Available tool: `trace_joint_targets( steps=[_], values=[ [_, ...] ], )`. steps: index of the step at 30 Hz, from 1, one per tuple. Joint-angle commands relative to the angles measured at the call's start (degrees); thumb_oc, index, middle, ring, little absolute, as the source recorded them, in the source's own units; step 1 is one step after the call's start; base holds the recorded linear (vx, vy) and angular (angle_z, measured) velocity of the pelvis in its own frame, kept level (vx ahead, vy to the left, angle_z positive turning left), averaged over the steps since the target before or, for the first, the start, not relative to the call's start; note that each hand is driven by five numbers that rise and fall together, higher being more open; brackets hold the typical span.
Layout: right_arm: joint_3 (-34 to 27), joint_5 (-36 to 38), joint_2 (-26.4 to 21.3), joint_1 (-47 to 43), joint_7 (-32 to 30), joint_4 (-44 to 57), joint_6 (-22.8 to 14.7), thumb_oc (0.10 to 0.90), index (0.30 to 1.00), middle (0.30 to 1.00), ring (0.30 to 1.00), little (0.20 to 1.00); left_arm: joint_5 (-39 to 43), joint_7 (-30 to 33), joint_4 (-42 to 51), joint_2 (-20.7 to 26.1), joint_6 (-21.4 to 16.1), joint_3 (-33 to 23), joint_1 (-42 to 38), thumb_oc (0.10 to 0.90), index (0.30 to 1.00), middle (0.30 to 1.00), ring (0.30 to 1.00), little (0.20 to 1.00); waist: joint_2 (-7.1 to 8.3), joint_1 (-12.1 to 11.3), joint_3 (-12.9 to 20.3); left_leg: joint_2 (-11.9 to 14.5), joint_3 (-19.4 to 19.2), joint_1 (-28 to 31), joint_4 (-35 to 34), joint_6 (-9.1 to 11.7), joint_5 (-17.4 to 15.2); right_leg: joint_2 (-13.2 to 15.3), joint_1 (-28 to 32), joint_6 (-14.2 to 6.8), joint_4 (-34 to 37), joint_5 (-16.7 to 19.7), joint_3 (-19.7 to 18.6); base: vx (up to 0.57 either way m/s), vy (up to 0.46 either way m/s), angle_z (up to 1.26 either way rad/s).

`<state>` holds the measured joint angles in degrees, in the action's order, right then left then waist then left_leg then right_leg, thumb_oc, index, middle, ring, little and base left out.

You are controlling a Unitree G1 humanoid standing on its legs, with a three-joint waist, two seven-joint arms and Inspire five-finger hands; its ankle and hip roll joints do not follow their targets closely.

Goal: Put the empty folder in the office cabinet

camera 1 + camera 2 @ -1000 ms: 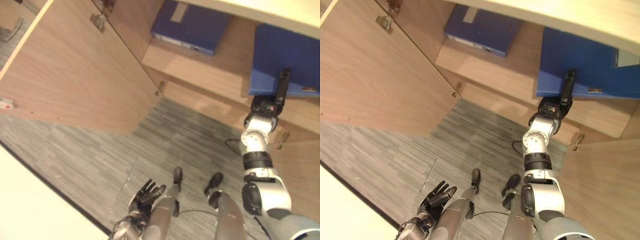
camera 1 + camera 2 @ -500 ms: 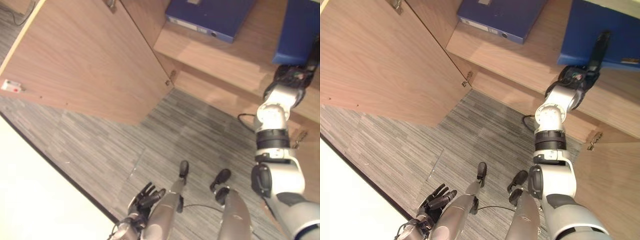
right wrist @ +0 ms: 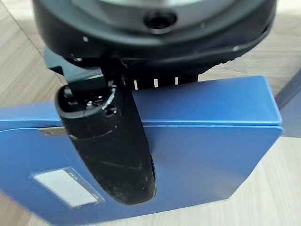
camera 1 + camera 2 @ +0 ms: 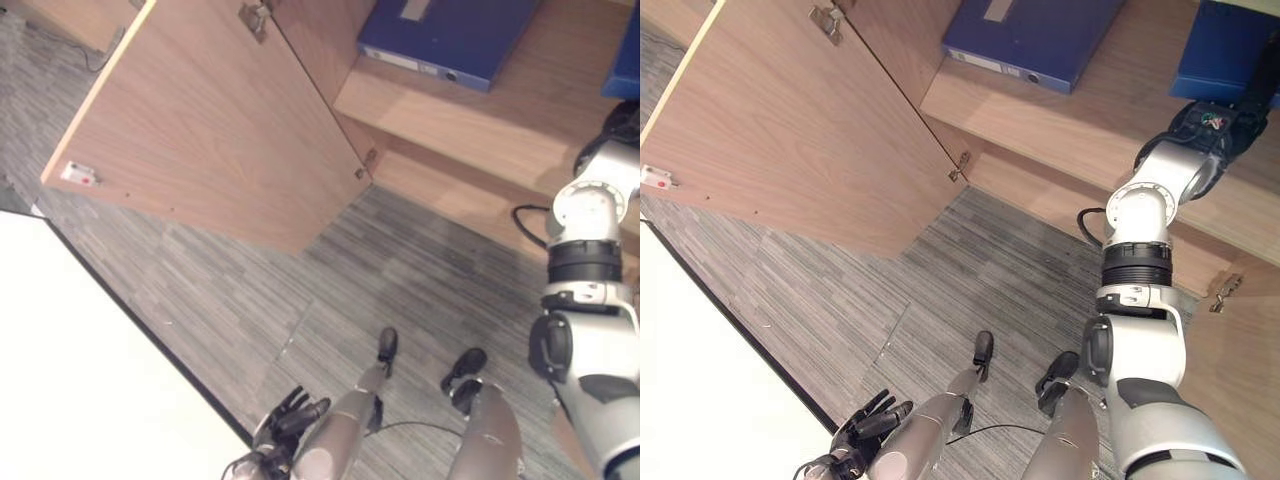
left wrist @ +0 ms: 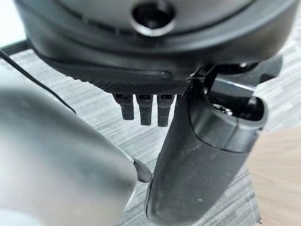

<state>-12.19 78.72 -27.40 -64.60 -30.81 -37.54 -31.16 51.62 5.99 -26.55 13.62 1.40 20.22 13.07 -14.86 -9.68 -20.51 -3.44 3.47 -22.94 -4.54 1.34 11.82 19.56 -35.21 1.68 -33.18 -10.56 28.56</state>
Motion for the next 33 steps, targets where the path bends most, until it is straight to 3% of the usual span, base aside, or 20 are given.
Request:
trace_joint_targets(
  steps=[1, 4, 15, 16, 17, 18, 20, 33],
  values=[
    [8.19, -4.96, -8.78, -10.71, 3.24, 0.12, 2.85, 0.800, 0.900, 0.900, 0.900, 0.900, 2.79, 1.11, 0.94, 4.25, -0.45, 4.01, 3.57, 0.800, 0.900, 0.900, 0.900, 0.900, -0.53, -1.44, 3.11, 2.11, -2.36, 9.10, -0.46, 2.98, -10.67, -3.07, 6.38, -9.67, 12.97, 6.93, -3.01, 0.00, 0.000, 0.00],
    [9.19, -4.94, -9.48, -10.89, 3.57, -5.00, 6.65, 0.800, 0.900, 0.900, 0.900, 0.900, 3.07, 0.92, 1.28, 4.07, -0.08, 4.18, 3.70, 0.800, 0.900, 0.900, 0.900, 0.900, -0.70, -1.17, 2.82, 2.11, -2.61, 9.08, -0.46, 2.84, -10.75, -3.07, 5.86, -9.57, 12.49, 6.88, -3.50, 0.00, 0.003, -0.03],
    [8.83, -1.58, -10.38, -8.02, 8.81, -15.60, 13.56, 0.800, 0.900, 0.900, 0.900, 0.900, 3.00, -0.57, 2.12, 3.46, 0.59, 4.99, 4.36, 0.800, 0.900, 0.900, 0.900, 0.900, -2.29, -0.57, 2.32, 1.44, -3.05, 9.25, -0.46, 2.21, -11.08, -2.41, 4.54, -9.97, 11.47, 7.27, -4.54, 0.00, 0.014, -0.03],
    [9.46, -1.85, -10.55, -7.51, 9.45, -16.64, 14.87, 0.800, 0.900, 0.900, 0.900, 0.900, 3.13, -0.89, 2.01, 3.40, 0.77, 4.91, 4.39, 0.800, 0.900, 0.900, 0.900, 0.900, -2.23, -0.50, 2.35, 1.37, -3.12, 9.39, -0.46, 2.15, -11.16, -2.39, 4.57, -9.96, 11.40, 7.36, -4.64, 0.00, 0.000, 0.00],
    [11.37, -3.06, -11.42, -6.87, 11.55, -19.92, 18.66, 0.800, 0.900, 0.900, 0.900, 0.900, 2.98, -1.74, 1.51, 3.45, 1.19, 4.74, 4.40, 0.800, 0.900, 0.900, 0.900, 0.900, -2.16, -0.39, 2.44, 1.31, -3.21, 9.70, -0.46, 2.01, -11.26, -2.25, 4.58, -9.96, 11.21, 7.50, -4.81, 0.00, 0.000, 0.00],
    [11.53, -2.96, -11.66, -7.16, 12.01, -20.46, 18.97, 0.800, 0.900, 0.900, 0.900, 0.900, 2.96, -1.84, 1.46, 3.34, 1.20, 4.77, 4.44, 0.800, 0.900, 0.900, 0.900, 0.900, -2.25, -0.37, 2.45, 1.30, -3.25, 9.73, -0.46, 1.99, -11.28, -2.24, 4.58, -9.97, 11.18, 7.50, -4.85, 0.00, 0.000, 0.00],
    [14.32, -4.93, -12.34, -6.45, 15.18, -22.73, 23.10, 0.800, 0.900, 0.900, 0.900, 0.900, 2.36, -3.17, 1.34, 3.64, 1.58, 4.42, 4.44, 0.800, 0.900, 0.900, 0.900, 0.900, -2.03, -0.26, 2.57, 1.21, -3.27, 10.09, -0.46, 1.77, -11.47, -2.12, 4.70, -10.01, 11.09, 7.68, -4.92, 0.00, 0.000, 0.00],
    [18.89, -3.45, -13.94, -5.85, 23.65, -16.51, 21.94, 0.800, 0.900, 0.900, 0.900, 0.900, 1.03, -5.74, -0.79, 3.78, 1.92, 4.04, 5.89, 0.800, 0.900, 0.900, 0.900, 0.900, -1.62, 0.04, 3.20, 0.91, -3.19, 11.57, -0.46, 1.36, -12.18, -1.19, 5.08, -10.48, 10.30, 8.17, -5.21, 0.00, 0.000, 0.00]
  ],
)
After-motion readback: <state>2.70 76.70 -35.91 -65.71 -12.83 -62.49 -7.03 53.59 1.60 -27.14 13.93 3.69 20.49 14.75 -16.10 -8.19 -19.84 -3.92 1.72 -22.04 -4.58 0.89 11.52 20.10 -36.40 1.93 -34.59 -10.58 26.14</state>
